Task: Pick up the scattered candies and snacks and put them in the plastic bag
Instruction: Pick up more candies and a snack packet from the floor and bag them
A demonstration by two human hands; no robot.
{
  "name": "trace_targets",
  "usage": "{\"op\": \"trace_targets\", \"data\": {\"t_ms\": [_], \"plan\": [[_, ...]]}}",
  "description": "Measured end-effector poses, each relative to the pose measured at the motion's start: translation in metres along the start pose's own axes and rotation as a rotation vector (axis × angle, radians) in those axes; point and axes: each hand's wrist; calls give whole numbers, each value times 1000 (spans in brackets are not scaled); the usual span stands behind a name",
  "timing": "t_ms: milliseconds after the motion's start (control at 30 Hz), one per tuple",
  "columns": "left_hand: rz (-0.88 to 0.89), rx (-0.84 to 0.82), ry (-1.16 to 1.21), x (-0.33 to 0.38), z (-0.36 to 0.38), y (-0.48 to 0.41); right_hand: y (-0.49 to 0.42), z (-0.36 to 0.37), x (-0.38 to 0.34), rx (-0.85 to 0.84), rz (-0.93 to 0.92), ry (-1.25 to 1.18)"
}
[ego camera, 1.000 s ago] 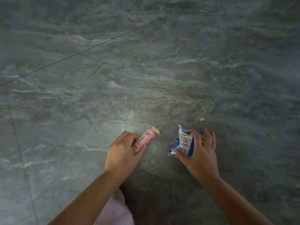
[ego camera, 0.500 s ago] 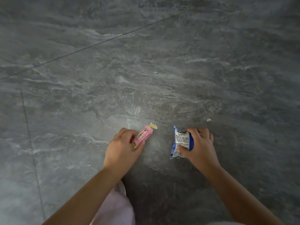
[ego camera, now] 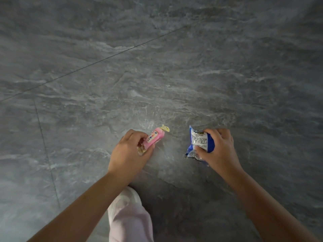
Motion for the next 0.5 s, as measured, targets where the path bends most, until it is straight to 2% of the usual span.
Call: {"op": "trace_targets", "data": {"t_ms": [100, 233, 500], "plan": [[13, -39, -2, 21, -30, 1, 11, -27, -26, -13, 21, -21], [-62, -28, -17, 61, -79, 19, 41, -76, -70, -51, 20, -32], [-114, 48, 13, 184, -161, 73, 120, -194, -138, -33, 24, -20]]}}
Point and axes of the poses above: each hand's wrist, its own y-axis away from the middle knuckle, its own z-axis out of the palm, x = y × z, and after that the axes turned 13 degrees about y, right-handed
